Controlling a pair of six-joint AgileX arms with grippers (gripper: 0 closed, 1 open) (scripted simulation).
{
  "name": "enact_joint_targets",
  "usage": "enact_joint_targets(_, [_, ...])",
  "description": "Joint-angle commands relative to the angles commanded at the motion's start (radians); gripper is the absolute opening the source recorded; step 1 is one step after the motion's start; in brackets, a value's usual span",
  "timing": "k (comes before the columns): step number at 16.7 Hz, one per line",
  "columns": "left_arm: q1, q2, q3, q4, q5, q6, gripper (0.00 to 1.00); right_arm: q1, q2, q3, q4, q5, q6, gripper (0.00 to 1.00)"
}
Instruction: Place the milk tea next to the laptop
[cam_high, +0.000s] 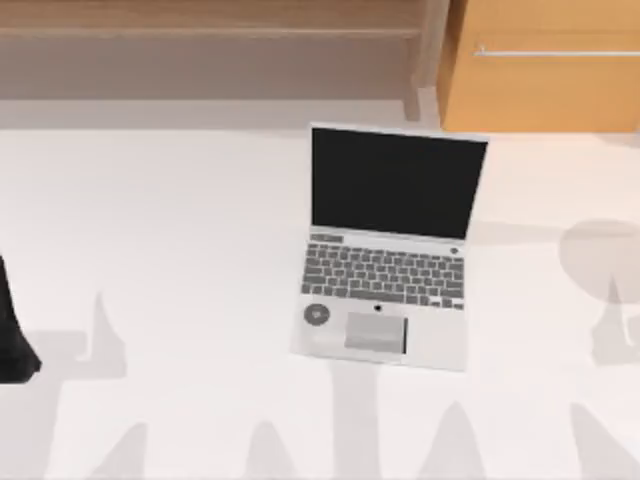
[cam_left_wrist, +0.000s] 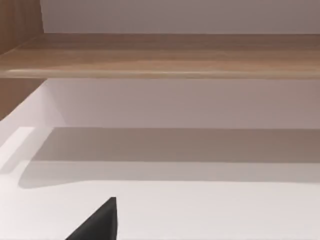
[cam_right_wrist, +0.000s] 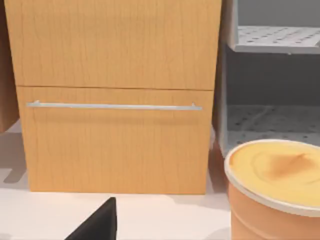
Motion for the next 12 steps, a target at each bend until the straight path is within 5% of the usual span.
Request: enact_joint_targets(12, [0.0, 0.0, 0.0, 0.0, 0.0, 0.0, 1.0, -0.264, 1.09, 0.051, 0.847, -0.239, -0.046, 1.0])
